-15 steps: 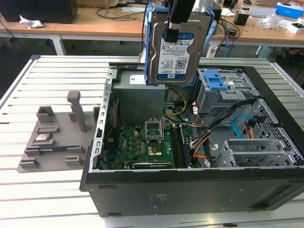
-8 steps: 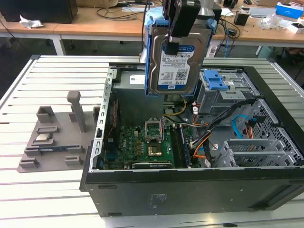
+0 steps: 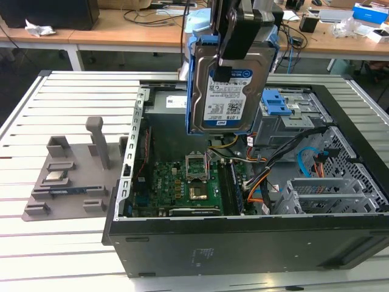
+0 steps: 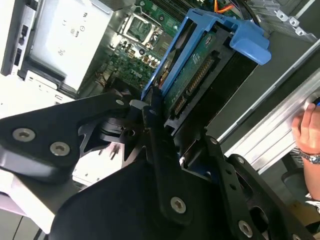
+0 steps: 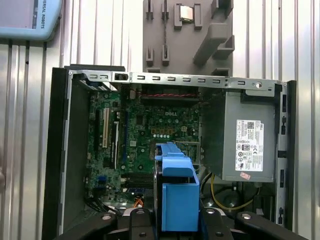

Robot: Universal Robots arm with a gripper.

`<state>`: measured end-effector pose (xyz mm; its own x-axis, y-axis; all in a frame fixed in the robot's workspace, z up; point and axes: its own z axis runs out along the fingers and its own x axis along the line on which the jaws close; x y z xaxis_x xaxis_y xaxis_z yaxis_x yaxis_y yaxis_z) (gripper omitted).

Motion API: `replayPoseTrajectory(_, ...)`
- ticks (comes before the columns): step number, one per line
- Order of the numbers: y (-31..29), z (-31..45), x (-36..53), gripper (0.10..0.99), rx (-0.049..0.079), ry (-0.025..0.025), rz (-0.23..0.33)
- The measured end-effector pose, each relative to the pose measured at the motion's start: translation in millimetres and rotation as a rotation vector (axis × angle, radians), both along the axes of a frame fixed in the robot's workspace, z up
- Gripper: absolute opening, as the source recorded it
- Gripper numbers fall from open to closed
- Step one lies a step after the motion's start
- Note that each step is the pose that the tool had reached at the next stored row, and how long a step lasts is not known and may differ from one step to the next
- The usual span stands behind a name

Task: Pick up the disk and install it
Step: 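Pick up the disk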

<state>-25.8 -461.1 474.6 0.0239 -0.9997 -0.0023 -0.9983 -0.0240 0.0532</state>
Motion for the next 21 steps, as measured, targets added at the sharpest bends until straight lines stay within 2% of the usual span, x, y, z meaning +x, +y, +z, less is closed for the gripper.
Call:
replayPoseTrajectory(5, -10.9, -0.8, 0.0, 0.369, 0.0, 0.0, 0.0)
replayPoseTrajectory(7, -17.1, -1.2, 0.0, 0.369, 0.0, 0.0, 0.0)
replayPoseTrajectory(16, -36.6, -2.4, 0.0, 0.369, 0.0, 0.0, 0.0)
replayPoseTrajectory(21, -45.5, -2.9, 0.0, 0.369, 0.0, 0.0, 0.0)
